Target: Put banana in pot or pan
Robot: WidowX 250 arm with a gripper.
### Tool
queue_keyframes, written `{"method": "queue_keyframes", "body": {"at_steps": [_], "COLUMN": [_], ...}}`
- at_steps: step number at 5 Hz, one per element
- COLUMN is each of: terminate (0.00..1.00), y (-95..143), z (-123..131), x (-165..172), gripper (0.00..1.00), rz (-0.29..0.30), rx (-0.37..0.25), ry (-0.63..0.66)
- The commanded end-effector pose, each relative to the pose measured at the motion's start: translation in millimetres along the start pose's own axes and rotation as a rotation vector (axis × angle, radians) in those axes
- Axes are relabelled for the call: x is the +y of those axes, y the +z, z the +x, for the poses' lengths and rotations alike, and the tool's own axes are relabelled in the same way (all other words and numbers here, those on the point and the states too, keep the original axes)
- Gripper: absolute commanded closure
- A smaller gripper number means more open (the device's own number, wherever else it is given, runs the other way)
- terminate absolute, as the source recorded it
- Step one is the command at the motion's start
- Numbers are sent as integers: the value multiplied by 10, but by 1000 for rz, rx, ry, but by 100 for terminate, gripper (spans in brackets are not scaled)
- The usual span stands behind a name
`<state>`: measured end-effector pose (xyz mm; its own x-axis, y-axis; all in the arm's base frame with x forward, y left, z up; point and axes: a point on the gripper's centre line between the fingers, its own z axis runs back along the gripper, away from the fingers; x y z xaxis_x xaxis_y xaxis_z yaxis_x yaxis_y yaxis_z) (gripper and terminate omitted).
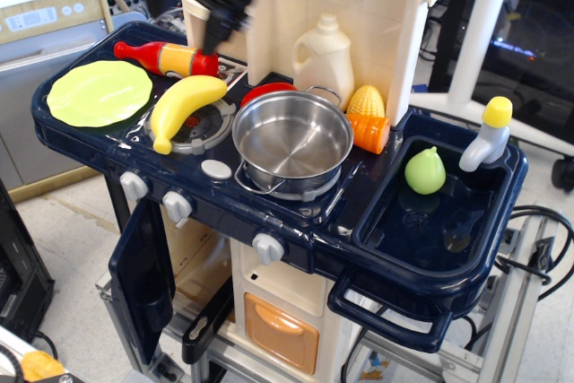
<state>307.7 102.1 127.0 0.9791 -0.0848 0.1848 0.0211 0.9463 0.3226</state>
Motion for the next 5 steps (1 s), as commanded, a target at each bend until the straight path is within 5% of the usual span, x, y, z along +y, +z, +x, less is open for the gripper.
{"method": "queue_keyframes", "body": {"at_steps": [1, 5], "terminate": [0, 0], "y": [-270, -670], "z": [76, -71], "x": [324, 32], "gripper": [0, 0], "rz": [-24, -179], "rx": [-86, -73], "ry": [23, -15]}}
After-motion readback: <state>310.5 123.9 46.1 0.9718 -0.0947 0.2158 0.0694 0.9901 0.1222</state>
